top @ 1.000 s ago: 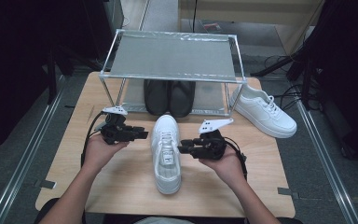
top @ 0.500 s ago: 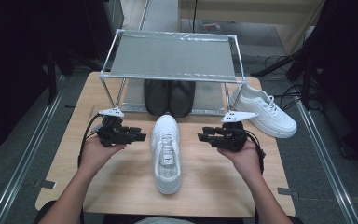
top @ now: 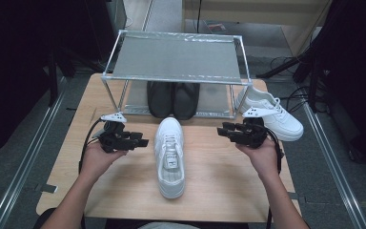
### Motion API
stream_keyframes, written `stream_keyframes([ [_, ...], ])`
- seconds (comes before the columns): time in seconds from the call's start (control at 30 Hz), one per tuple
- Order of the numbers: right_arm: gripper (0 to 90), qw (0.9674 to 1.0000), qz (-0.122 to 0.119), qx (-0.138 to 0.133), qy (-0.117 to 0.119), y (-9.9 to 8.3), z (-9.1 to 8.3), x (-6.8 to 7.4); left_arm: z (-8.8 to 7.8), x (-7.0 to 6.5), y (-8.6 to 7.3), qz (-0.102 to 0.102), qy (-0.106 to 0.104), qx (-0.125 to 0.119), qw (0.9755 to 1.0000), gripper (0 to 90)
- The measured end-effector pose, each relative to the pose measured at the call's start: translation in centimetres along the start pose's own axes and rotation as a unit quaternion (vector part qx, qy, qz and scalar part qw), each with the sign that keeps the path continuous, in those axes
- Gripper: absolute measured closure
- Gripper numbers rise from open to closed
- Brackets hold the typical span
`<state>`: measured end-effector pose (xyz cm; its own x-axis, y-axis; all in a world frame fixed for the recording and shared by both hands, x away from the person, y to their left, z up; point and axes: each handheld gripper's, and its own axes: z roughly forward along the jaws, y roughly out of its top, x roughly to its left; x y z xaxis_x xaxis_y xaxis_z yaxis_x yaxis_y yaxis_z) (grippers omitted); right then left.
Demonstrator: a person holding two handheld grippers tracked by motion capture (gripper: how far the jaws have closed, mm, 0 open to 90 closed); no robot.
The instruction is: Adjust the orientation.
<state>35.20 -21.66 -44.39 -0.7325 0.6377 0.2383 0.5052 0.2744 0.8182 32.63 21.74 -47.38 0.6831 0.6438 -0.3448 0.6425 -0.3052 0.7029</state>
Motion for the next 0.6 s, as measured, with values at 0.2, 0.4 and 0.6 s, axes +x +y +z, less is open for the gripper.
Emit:
stream_keyframes([
  [0.2, 62.3, 0.9998, 0.01, 0.003, -0.016, -0.3, -0.2, -1.4, 0.1, -0.1, 0.0, 0.005, 0.002, 0.003, 1.0, 50.1],
  [0.4, 62.4, 0.9982, 0.021, 0.001, -0.057, -0.6, -1.4, -3.7, 0.2, -0.1, 0.0, 0.007, 0.002, 0.007, 1.0, 49.7],
  [0.6, 63.9, 0.9961, 0.04, 0.0, -0.078, -0.5, -2.3, -6.0, 0.3, -0.5, 0.1, 0.016, 0.002, 0.004, 0.9999, 49.2],
])
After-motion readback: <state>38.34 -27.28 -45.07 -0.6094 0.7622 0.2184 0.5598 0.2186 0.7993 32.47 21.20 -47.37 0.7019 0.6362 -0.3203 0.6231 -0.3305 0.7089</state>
